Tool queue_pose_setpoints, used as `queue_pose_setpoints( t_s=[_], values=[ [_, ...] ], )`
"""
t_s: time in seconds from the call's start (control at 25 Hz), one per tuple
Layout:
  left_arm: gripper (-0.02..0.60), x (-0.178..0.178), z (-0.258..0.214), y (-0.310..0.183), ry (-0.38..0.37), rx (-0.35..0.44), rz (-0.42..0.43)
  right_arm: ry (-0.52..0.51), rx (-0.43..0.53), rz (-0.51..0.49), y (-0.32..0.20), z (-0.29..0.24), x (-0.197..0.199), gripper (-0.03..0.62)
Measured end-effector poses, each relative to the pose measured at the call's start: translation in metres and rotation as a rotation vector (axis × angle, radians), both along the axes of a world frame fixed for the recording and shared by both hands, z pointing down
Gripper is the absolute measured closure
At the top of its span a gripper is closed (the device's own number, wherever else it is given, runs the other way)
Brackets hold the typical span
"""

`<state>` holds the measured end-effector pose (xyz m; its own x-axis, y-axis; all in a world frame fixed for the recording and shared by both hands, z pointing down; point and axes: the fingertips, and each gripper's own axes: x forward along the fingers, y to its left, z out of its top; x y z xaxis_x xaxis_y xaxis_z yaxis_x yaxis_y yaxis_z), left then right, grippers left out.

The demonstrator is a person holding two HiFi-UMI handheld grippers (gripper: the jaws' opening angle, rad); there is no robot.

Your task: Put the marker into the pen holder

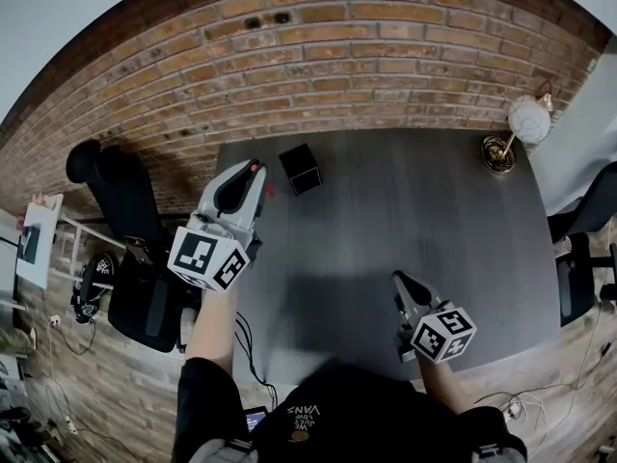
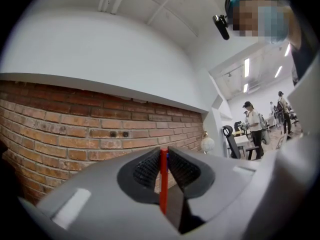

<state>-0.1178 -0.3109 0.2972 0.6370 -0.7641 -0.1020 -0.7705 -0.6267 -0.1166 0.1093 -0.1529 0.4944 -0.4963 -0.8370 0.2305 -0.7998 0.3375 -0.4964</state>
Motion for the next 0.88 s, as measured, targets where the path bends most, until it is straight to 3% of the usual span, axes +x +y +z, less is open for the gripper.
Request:
queue_pose_setpoints(
  t_s=[0.64, 0.88],
  values=[
    [0.483, 0.027, 0.028, -0.109, -0.08, 0.046, -0.054, -0.032, -0.06, -0.012, -0.041, 0.038, 0.015, 0.592],
    [0.482, 0.039, 0.068, -0.138, -0.067, -0.011, -0.058, -0.04, -0.089, -0.026, -0.053, 0.051, 0.019, 0.592]
  ],
)
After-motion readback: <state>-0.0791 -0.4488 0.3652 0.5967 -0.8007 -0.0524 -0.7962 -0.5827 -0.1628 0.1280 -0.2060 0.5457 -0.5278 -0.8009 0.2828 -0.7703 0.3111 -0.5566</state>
